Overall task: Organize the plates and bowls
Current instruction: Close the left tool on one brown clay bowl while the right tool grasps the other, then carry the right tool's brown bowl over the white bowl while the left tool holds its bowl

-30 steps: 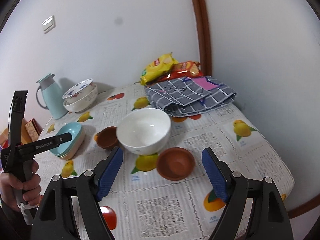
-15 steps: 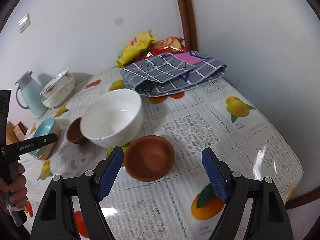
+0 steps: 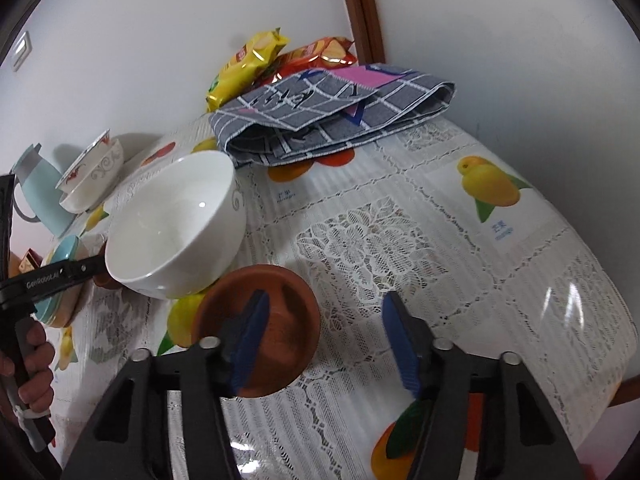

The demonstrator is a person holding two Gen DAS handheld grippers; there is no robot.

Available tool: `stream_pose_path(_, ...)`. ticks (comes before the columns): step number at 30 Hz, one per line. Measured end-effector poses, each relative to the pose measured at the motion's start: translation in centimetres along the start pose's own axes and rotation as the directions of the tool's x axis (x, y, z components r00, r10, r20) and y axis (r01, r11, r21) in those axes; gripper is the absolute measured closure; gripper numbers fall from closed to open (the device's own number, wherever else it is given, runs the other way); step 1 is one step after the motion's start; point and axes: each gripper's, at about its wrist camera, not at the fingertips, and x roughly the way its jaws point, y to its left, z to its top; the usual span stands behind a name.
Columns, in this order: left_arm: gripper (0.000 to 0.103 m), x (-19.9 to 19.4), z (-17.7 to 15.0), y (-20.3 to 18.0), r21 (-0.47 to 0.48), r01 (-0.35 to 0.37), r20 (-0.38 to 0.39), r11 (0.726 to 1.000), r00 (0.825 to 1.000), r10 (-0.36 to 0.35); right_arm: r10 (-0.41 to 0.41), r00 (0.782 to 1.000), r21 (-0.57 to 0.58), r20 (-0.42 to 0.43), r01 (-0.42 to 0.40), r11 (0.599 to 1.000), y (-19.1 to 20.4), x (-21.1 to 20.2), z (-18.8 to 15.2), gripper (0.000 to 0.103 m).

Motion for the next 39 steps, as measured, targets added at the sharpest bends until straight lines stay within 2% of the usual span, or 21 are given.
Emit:
stream_pose_path(1,0.056,0.3,0.1,-0.1,0.001,-0.003,-0.004,1.000,1.000,0.003,0.001,1.000,-0.009,-0.006,-0.001,1.000,0.1,0.3,-0.1,0.053)
stream_pose_path(6,0.056,1.5,0.5,-0.4,0.001,-0.023,-0.021,1.000,1.000,0.023,-0.019,1.000,-0.045,0.010,0.019,0.999,0.5,0.8,-0.3,0.059)
stream_pose_path(10,0.058,1.7,0.6,-0.9,0.024,-0.034,-0.010,0.999,0.999,0.034,-0.025,0.999,-0.058,0.027,0.027,0.998,0.7,0.9,-0.3,0.070)
stream_pose_path(12,0.066,1.8,0.7,-1.1,0.029,-0.034,-0.010,0.999,0.999,0.035,-0.019,0.999,-0.053,0.028,0.020,0.998,0.8,1.1,-0.2,0.074)
stream_pose_path(14,0.072,1.7,0.7,-1.2,0.031,-0.024,-0.010,0.999,1.000,0.025,0.000,1.000,-0.046,0.025,0.001,0.999,0.9,1.2,-0.1,0.085)
stream_pose_path(21,0.091,1.3,0.5,-1.5,0.022,-0.008,-0.002,1.000,1.000,0.008,-0.013,0.999,-0.057,0.040,0.015,0.998,1.5,0.8,-0.3,0.089)
stream_pose_path(26,0.094,0.3,-0.1,-1.8,0.047,0.003,0.011,0.999,1.000,-0.003,-0.004,0.998,-0.045,0.060,0.007,0.999,1.5,0.2,-0.5,0.092)
stream_pose_path(34,0.094,-1.6,-1.0,-1.8,0.055,0.019,0.024,0.998,1.000,-0.021,-0.042,0.994,-0.022,0.096,0.044,0.999,2.1,-1.5,-0.5,0.093)
stream_pose_path(39,0.094,-2.6,-1.9,-1.8,0.053,0.029,0.019,0.998,0.999,-0.030,-0.041,0.996,0.033,0.074,0.038,0.999,1.5,-2.2,-0.6,0.092)
